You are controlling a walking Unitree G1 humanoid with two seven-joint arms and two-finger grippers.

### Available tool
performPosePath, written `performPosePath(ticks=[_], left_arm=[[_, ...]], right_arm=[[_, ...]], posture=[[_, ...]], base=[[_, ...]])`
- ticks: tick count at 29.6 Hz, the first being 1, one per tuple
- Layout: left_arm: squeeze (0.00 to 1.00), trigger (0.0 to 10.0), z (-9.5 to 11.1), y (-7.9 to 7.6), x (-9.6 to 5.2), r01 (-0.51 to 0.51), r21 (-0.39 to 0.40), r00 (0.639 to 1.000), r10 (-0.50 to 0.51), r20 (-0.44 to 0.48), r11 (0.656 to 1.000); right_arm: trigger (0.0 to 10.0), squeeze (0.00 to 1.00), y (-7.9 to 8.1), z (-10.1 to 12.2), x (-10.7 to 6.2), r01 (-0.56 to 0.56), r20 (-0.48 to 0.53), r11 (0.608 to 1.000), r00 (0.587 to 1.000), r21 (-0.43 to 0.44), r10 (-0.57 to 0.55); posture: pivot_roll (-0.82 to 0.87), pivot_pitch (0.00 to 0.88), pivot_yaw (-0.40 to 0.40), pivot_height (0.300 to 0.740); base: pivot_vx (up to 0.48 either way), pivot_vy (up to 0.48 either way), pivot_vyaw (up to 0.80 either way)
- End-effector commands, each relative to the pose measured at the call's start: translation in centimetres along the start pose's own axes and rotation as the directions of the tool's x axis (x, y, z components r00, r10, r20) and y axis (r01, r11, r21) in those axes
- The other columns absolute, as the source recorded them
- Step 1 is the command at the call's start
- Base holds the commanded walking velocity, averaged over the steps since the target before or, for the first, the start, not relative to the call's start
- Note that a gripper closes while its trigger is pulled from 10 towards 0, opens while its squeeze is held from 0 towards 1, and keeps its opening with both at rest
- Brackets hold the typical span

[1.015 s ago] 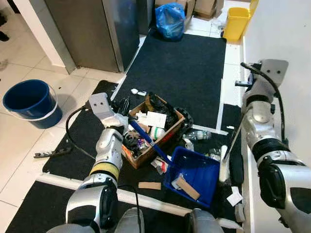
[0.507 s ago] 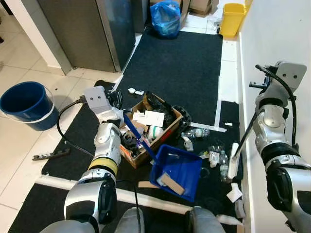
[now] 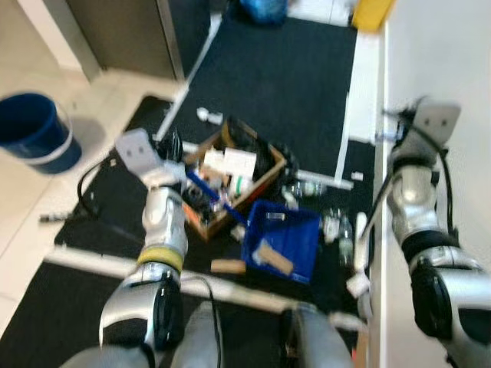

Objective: Sweep floor

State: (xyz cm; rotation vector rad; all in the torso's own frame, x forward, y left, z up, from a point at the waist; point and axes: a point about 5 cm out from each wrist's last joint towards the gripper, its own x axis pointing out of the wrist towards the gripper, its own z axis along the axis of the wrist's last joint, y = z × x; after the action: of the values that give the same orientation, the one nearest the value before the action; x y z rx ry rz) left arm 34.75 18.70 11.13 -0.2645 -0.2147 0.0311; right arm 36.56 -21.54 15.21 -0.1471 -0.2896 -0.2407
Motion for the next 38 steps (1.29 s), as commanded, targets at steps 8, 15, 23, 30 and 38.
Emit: performPosePath(ticks=[8,15,23,30,38], left_arm=[[0.0,10.0,0.8,-0.1,-0.3,0.012,0.027,0.998,-0.013,0.066,1.0],[0.0,10.0,1.5,-0.1,-0.2,0.007,0.062,0.996,-0.012,0.09,0.998],[0.0,10.0,2.3,-0.5,0.3,-0.009,0.086,0.994,-0.001,0.111,0.996],[0.0,10.0,2.2,-0.2,0.2,-0.056,0.1,0.993,0.045,0.106,0.993],[0.0,10.0,2.0,0.1,0.1,-0.08,0.097,0.993,0.071,0.094,0.992]], right_arm=[[10.0,0.0,0.0,1.7,0.4,-0.025,0.11,1.0,0.994,-0.012,0.026],[10.0,0.0,0.2,2.2,0.1,-0.031,0.156,0.999,0.987,-0.019,0.034],[10.0,0.0,0.3,2.8,-0.2,-0.064,0.199,0.996,0.977,-0.066,0.076],[10.0,0.0,0.7,3.9,-0.2,-0.103,0.267,0.981,0.953,-0.162,0.144],[10.0,0.0,1.6,3.8,-0.6,-0.134,0.269,0.975,0.946,-0.178,0.179]], posture=[[0.07,0.322,-0.101,0.74],[0.05,0.358,-0.091,0.74],[0.03,0.39,-0.09,0.74],[0.02,0.399,-0.091,0.74],[0.03,0.421,-0.092,0.74]], base=[[0.0,0.0,0.0],[0.0,0.0,0.0],[0.0,0.0,0.0],[0.0,0.0,0.0],[0.0,0.0,0.0]])
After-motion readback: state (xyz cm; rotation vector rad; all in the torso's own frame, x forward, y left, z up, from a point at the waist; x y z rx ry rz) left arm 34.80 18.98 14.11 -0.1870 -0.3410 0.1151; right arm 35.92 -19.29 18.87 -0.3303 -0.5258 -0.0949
